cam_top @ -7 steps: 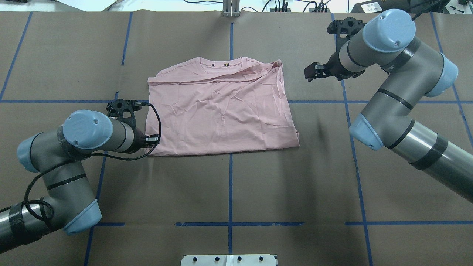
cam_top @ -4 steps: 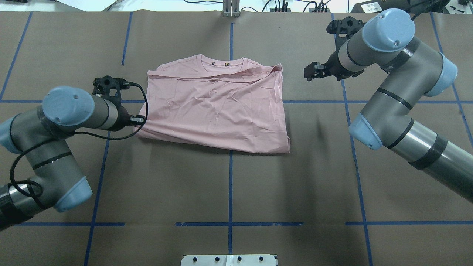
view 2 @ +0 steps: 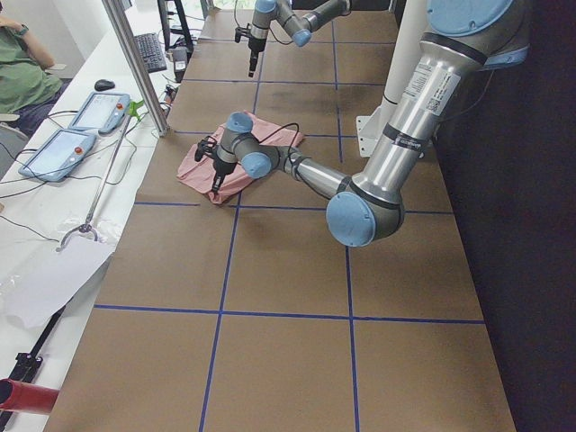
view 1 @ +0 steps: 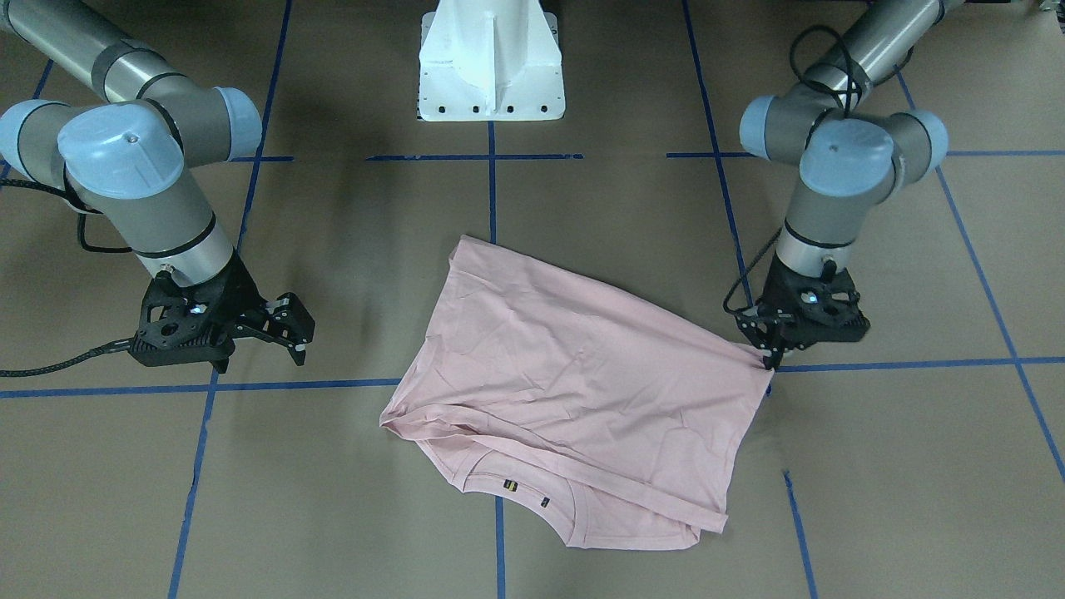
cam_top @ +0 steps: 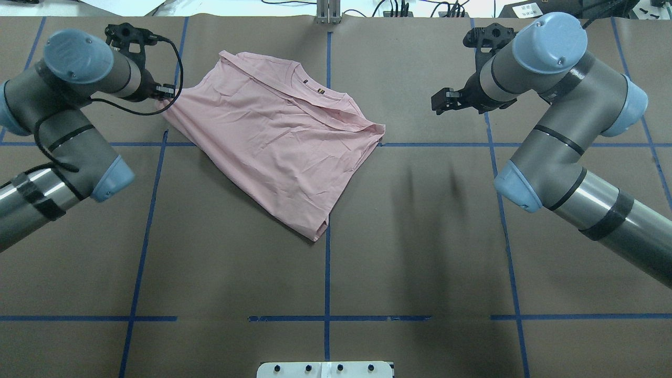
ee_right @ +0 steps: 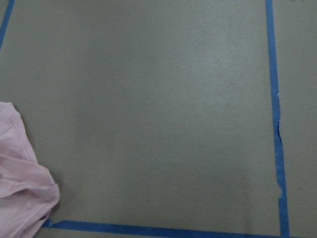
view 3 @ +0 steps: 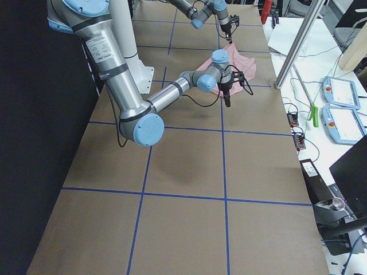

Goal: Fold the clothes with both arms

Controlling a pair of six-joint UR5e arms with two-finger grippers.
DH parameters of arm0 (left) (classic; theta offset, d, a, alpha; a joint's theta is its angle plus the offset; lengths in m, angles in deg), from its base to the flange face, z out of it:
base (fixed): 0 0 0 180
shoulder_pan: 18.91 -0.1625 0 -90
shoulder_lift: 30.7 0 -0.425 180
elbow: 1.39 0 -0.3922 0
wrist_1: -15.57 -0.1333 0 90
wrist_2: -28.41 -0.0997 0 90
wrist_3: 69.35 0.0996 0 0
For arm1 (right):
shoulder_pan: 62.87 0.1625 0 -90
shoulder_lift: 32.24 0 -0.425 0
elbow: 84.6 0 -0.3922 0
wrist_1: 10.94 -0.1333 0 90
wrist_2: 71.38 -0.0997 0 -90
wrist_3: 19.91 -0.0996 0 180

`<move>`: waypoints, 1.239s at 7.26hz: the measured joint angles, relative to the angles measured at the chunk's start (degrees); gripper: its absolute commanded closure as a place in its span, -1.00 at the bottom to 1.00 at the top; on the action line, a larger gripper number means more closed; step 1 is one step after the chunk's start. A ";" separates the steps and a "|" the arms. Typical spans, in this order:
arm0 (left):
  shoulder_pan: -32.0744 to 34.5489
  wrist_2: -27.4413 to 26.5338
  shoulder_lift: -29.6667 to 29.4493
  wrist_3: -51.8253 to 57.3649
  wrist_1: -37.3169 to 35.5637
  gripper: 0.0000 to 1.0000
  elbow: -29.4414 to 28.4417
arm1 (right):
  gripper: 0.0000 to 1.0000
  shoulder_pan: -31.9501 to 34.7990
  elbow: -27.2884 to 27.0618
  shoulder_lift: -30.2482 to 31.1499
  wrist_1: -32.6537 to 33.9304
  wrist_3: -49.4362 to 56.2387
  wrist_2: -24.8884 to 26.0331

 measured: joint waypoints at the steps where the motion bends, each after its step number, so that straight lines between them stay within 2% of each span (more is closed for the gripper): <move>1: 2.16 -0.63 -4.49 1.95 4.84 1.00 -9.08 | -1.00 0.17 0.00 0.02 0.00 0.09 0.01; 2: 3.82 -1.85 -7.11 4.19 8.08 -0.98 -14.99 | -1.00 0.38 0.00 0.01 0.01 0.11 0.01; 4: 5.88 -2.80 -7.58 9.64 10.82 -1.00 -18.05 | -0.67 0.16 0.94 -1.48 0.03 -1.73 0.15; 5: 6.80 -1.77 -6.99 12.63 12.03 -1.00 -17.50 | -0.44 -0.66 4.08 -5.17 -0.12 -5.63 0.62; 6: 7.78 0.81 -6.43 14.60 12.77 -1.00 -16.79 | -0.20 -1.99 10.08 -11.39 -0.40 -10.48 2.44; 7: 8.41 3.03 -5.84 15.60 13.23 -1.00 -16.05 | -0.10 -3.32 17.60 -18.76 -0.71 -14.39 4.83; 9: 8.70 4.44 -5.05 15.79 13.39 -1.00 -14.74 | -0.09 -5.11 32.53 -29.46 -8.49 -20.41 7.19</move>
